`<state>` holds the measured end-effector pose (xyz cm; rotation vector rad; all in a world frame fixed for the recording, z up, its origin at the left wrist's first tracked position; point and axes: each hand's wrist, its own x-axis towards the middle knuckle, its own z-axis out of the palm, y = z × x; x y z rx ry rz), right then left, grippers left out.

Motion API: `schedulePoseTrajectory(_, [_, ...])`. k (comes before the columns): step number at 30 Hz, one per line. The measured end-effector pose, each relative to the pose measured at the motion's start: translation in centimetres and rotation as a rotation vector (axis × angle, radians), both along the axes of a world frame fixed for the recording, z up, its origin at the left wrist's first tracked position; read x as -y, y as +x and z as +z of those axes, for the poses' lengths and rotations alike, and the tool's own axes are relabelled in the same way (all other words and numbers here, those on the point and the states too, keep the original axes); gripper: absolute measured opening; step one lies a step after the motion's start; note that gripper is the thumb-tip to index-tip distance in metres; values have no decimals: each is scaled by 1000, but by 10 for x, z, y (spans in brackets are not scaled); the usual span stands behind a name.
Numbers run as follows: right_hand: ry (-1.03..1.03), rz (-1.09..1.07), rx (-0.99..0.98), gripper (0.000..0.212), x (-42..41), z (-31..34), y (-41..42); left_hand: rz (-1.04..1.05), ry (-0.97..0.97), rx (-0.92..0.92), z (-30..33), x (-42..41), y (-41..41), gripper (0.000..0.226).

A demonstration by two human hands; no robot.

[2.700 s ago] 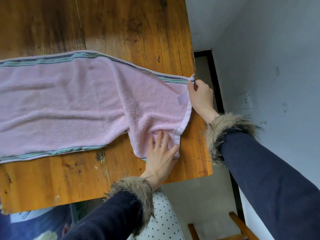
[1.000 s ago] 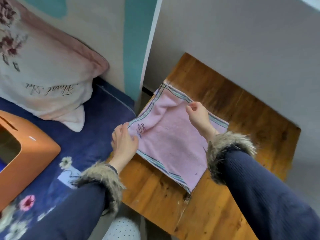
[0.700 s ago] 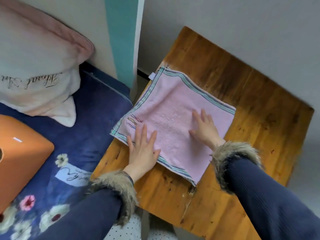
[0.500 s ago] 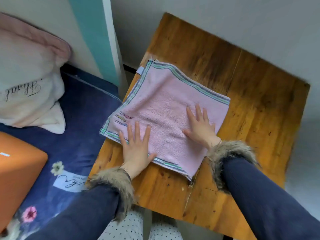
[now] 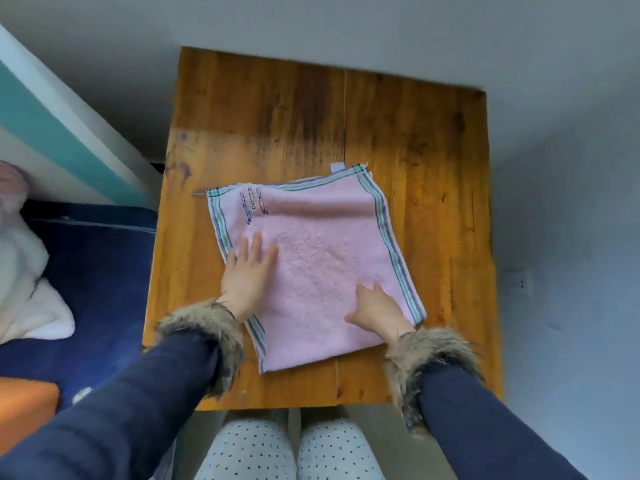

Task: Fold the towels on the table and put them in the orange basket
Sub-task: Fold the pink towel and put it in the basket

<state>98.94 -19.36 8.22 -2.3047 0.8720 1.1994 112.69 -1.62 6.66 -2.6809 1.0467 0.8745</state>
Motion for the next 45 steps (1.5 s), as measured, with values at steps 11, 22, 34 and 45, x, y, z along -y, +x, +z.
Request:
schedulePoseTrajectory(11, [-151,-317,525,27,80,23,43,238,-311,184,13,17,45,51])
schedulePoseTrajectory(22, [-110,-509,507,40,122,-19,117,811,-456,-14,-26,23,99,48])
schedulePoseTrajectory(34, [250,-604,674,33,136,-11,96,1147,-724,-450,3,7,117,5])
schedulePoseTrajectory(45, [101,-520,585,17,154,-21,86,1040,-335,-1054,15,-3,111,10])
